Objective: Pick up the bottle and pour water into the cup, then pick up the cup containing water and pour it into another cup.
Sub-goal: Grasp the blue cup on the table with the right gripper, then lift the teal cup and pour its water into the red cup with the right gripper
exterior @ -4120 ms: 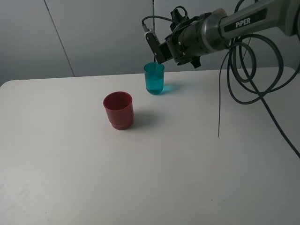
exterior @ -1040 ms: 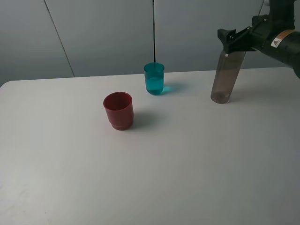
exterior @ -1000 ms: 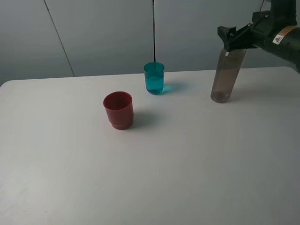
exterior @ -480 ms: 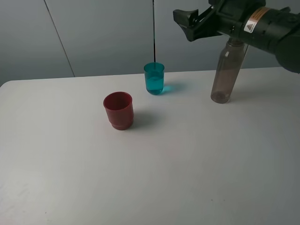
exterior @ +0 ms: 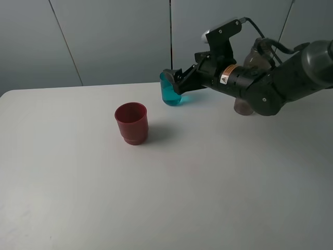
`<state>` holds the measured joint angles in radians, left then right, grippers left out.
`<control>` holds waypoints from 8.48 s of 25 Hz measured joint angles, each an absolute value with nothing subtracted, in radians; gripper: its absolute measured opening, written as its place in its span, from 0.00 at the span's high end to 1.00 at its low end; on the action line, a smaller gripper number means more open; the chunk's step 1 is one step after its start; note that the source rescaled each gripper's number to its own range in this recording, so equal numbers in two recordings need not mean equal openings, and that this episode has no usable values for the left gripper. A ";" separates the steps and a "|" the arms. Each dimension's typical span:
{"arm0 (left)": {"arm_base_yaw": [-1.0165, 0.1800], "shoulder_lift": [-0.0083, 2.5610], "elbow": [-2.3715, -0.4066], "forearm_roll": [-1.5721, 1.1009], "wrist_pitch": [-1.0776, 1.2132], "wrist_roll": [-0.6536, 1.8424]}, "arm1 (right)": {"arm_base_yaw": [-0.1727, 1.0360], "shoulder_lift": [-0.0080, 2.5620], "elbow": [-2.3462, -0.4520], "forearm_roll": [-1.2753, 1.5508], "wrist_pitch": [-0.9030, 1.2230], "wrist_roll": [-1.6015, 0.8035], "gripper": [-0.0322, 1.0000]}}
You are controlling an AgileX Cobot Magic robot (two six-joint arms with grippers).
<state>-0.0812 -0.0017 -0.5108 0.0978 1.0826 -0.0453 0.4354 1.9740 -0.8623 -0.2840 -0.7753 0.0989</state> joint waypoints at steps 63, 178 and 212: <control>-0.081 -0.002 -0.511 0.098 1.083 -0.045 | 0.431 2.481 -1.380 -0.199 -0.735 0.140 0.00; -0.081 -0.002 -0.511 0.098 1.083 -0.047 | 0.702 2.008 -1.241 -0.748 0.130 -0.278 0.93; -0.081 -0.002 -0.511 0.098 1.083 -0.047 | 0.744 2.008 -1.301 -1.014 0.273 -0.308 0.93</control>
<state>-0.0812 -0.0017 -0.5108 0.0978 1.0826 -0.0472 0.7442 2.0082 -1.3013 -1.0139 0.2731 -0.3080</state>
